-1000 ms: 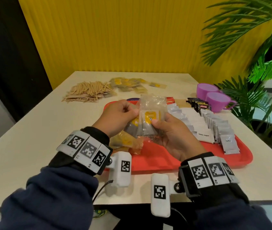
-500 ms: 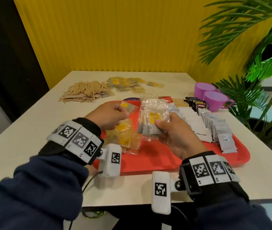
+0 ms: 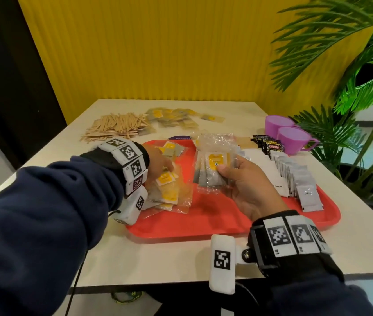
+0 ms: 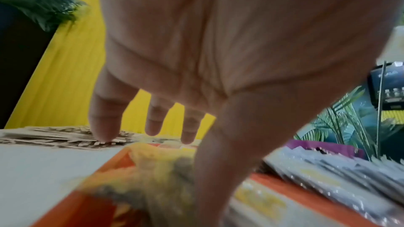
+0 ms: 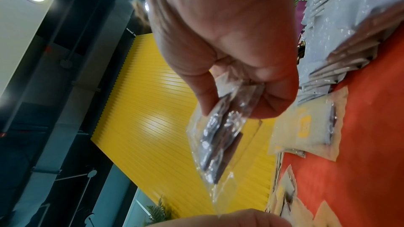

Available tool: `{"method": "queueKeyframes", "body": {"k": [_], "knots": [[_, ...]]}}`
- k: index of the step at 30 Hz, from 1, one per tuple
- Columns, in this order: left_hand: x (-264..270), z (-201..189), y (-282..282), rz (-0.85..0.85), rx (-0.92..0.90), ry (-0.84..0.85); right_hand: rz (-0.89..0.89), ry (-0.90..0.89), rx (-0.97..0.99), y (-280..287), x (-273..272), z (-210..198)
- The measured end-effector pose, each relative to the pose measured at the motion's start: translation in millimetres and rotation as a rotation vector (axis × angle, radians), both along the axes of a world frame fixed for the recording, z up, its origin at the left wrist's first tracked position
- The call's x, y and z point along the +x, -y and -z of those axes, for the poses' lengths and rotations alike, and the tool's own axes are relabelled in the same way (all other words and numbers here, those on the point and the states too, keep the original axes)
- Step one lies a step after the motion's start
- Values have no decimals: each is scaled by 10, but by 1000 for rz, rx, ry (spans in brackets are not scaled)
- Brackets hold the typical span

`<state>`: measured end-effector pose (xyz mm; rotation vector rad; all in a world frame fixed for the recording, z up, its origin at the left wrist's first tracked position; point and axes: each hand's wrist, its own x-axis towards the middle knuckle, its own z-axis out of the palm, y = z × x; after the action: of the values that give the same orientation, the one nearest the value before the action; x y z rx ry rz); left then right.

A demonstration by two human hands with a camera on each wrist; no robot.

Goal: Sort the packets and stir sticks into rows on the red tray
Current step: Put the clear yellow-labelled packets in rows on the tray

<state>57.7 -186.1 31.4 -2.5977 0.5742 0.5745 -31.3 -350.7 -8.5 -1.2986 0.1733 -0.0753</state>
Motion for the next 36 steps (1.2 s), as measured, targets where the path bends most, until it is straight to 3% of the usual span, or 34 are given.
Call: {"method": "queueKeyframes", "body": {"k": [7, 12, 20, 24, 26, 30, 36], "knots": [[-8, -29, 25, -13, -15, 48, 4, -19, 7, 21, -19, 9], [-7, -146, -112, -51, -261, 33, 13, -28, 28, 24, -4, 36], [-171, -290, -224, -159, -1118, 5, -14, -11, 84, -16, -13, 5], [-299, -114, -77, -333, -1573, -165, -21, 5, 61, -57, -18, -1], [-363, -26, 11, -431, -1713, -234, -23, 12, 49, -63, -32, 7], [-472, 112, 161, -521, -1818, -321, -13, 12, 13, -51, -70, 16], [-606, 235, 229, -541, -1749, -427, 16, 4, -18, 14, -107, 26]]}}
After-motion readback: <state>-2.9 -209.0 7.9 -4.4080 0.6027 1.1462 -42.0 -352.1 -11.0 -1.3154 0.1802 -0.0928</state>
